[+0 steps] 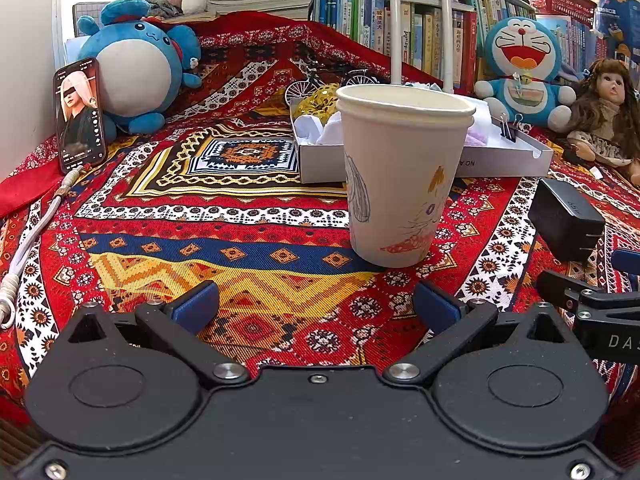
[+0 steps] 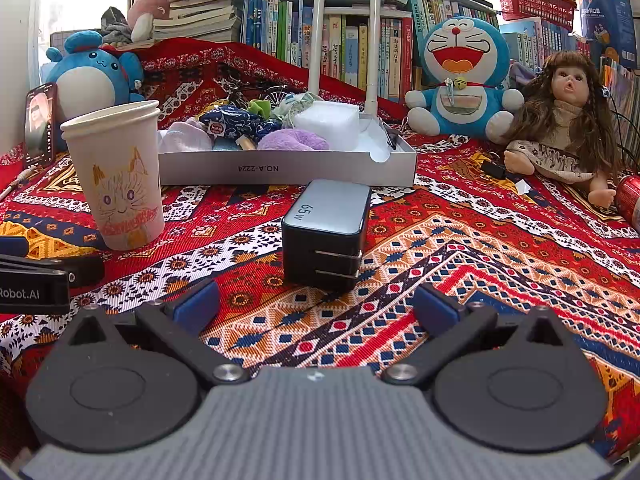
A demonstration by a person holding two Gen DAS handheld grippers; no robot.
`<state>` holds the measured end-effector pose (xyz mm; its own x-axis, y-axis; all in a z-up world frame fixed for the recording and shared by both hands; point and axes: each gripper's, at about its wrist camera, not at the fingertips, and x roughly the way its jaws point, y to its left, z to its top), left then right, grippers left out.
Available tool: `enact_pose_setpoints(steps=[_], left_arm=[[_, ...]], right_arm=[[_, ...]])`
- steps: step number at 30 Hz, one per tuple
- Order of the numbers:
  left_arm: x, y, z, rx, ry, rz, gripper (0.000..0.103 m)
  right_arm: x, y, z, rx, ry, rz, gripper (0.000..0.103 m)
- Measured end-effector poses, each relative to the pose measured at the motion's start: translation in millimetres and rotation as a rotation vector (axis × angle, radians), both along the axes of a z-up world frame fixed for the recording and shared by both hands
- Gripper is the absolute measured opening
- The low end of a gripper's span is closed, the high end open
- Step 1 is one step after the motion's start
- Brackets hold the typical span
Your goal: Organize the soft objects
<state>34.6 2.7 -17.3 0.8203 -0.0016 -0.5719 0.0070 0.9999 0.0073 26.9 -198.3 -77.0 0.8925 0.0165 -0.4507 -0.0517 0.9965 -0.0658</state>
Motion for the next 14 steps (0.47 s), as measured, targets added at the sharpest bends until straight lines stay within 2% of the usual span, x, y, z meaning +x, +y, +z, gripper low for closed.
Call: enact_pose_setpoints(steps=[14], left_arm=[[-0.6,-0.3,2.5,0.002,-0.001,-0.006,0.103]], right_arm=[[0.1,-0.4,0.2,0.0,0.0,0.0,0.103]])
